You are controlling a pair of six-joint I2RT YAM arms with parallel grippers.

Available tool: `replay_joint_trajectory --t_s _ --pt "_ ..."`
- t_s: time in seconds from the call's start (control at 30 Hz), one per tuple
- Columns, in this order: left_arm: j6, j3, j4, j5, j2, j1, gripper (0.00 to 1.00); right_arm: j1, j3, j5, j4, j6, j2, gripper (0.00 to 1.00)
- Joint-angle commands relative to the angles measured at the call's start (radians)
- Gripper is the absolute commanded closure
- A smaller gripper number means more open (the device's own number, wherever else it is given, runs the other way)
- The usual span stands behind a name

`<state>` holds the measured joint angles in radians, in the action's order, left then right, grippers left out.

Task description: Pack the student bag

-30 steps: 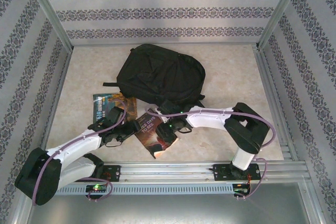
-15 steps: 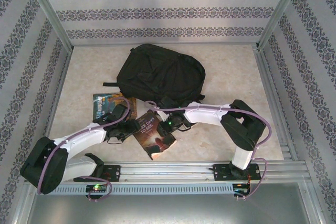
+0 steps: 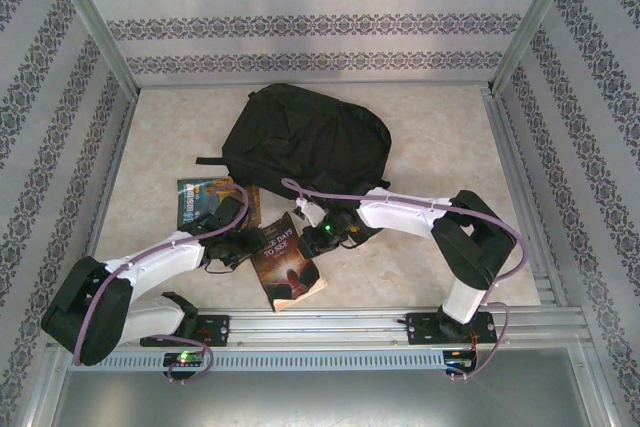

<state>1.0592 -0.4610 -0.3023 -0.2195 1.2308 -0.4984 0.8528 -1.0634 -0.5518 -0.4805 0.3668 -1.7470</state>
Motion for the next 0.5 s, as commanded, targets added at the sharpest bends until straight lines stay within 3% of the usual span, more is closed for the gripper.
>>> replay_joint_trajectory --t_s 0.0,0.17,0.47 --pt "-0.009 0.068 0.417 -0.108 0.135 -0.049 0.44 -0.001 -0.046 -0.096 0.055 0.025 -0.043 0.79" --pt "-0.003 0.078 0.403 -0.094 0.092 -0.049 0.44 -0.014 -0.055 -0.057 0.049 0.046 -0.053 1.0" --pt "-0.127 0.006 0.087 0.02 -0.193 -0.002 0.26 -0.06 -0.053 0.025 -0.002 0.072 0.07 1.0"
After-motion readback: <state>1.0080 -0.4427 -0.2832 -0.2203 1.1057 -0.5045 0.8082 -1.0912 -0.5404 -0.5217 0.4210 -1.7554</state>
